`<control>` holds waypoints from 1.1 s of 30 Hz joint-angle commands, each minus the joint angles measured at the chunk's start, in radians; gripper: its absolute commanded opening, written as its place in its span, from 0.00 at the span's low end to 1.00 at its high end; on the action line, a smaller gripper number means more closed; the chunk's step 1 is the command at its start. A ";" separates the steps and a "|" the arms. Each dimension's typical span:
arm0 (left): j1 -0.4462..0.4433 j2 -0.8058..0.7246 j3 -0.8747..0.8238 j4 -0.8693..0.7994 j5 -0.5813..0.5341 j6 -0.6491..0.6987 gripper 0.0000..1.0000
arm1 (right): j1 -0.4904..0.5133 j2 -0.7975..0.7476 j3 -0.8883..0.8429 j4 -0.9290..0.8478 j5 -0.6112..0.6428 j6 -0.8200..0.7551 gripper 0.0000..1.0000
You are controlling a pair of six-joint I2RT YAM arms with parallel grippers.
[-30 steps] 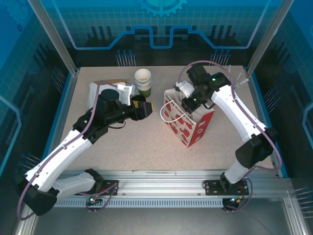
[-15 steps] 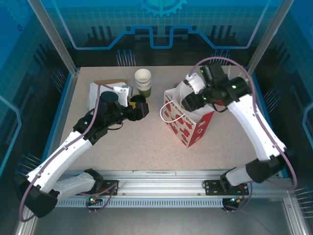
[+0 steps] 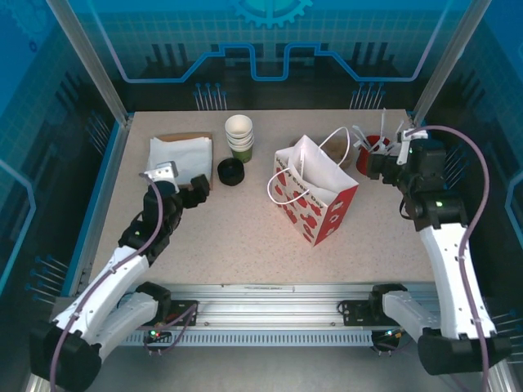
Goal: Pack the takeout coffee
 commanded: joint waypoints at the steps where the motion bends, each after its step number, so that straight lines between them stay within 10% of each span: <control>1: 0.056 0.037 -0.037 0.152 -0.136 0.099 0.99 | -0.075 0.024 -0.148 0.203 0.115 0.082 1.00; 16: 0.214 0.527 -0.201 0.798 0.125 0.351 0.99 | -0.087 0.192 -0.717 1.123 -0.129 -0.036 1.00; 33: 0.257 0.699 -0.199 0.956 0.218 0.324 0.99 | -0.026 0.290 -0.788 1.300 -0.182 -0.068 1.00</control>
